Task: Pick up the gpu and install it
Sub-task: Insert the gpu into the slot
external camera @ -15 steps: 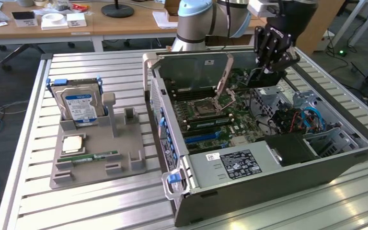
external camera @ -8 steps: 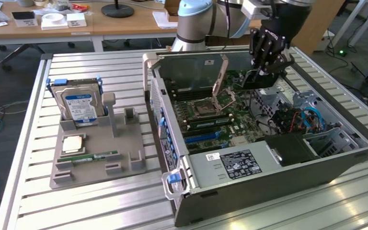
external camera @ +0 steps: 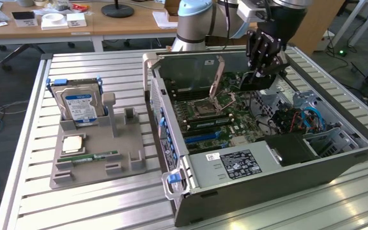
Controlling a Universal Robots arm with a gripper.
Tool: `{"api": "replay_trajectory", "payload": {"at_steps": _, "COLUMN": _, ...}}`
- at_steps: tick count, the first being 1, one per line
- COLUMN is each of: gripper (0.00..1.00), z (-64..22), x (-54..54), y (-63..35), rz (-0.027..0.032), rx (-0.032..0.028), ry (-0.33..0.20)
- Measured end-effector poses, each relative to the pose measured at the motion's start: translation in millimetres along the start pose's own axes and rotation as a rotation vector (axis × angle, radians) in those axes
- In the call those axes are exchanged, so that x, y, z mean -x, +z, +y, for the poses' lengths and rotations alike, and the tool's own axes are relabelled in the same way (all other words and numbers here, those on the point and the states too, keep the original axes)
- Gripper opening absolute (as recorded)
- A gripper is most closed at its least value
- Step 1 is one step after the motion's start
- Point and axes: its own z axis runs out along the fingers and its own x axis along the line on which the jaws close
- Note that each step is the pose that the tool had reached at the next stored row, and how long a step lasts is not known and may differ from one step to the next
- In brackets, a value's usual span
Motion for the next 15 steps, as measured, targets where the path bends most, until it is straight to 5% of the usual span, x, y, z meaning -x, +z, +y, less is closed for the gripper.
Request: {"api": "replay_trajectory", "payload": {"at_steps": 15, "gripper": 0.26, "z": 7.0, "x": 0.3, "y": 4.1, "rz": -0.0001, "rx": -0.0028, "ry": 0.000}}
